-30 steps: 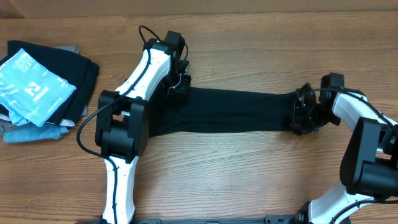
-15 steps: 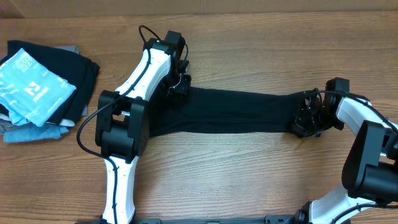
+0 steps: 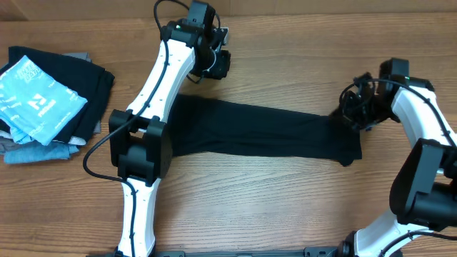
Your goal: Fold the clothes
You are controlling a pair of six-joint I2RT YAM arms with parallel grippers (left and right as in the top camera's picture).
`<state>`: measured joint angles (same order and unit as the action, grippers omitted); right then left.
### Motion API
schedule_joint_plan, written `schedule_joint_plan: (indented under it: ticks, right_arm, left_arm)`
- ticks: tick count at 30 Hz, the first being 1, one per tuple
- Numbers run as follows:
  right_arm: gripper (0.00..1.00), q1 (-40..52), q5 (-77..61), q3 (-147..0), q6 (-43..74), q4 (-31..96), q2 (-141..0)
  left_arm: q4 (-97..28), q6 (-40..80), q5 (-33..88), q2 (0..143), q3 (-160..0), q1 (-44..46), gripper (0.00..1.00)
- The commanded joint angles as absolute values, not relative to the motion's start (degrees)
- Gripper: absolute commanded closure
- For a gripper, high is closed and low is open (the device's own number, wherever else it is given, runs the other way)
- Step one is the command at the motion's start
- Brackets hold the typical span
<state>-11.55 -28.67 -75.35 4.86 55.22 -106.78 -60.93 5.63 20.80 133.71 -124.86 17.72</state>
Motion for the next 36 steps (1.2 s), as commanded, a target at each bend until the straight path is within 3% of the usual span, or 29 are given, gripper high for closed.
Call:
schedule_joint_plan:
  ticks: [1, 8, 18, 25, 30, 36]
  right_arm:
    - [0.96, -8.9, -25.5, -75.0, 4.1, 52.2, -106.7]
    - [0.96, -9.2, -14.9, -70.5, 4.8, 50.6, -106.7]
    - [0.96, -12.8, -13.3, -59.7, 6.3, 41.5, -106.7]
    - [0.96, -12.8, -13.7, -58.8, 6.2, 39.2, -106.7]
    - [0.96, -12.6, -20.3, -67.4, 5.9, 43.5, -106.7]
    - [0.96, -4.8, -24.1, -82.5, -8.1, 58.7, -106.7]
  left_arm:
    - [-59.9, 5.7, 28.1, 134.2, -123.2, 20.4, 0.96]
    - [-55.3, 5.8, 28.2, 135.2, -116.8, 24.1, 0.96]
    - [-53.7, 5.7, 27.5, 141.4, -115.7, 25.4, 0.96]
    - [-49.3, 4.2, 15.3, 143.6, -116.2, 25.4, 0.96]
    - [-52.4, 4.3, 14.6, 143.4, -131.0, 24.6, 0.96]
    - [-68.4, 4.3, 6.9, 143.4, -149.9, 24.3, 0.89]
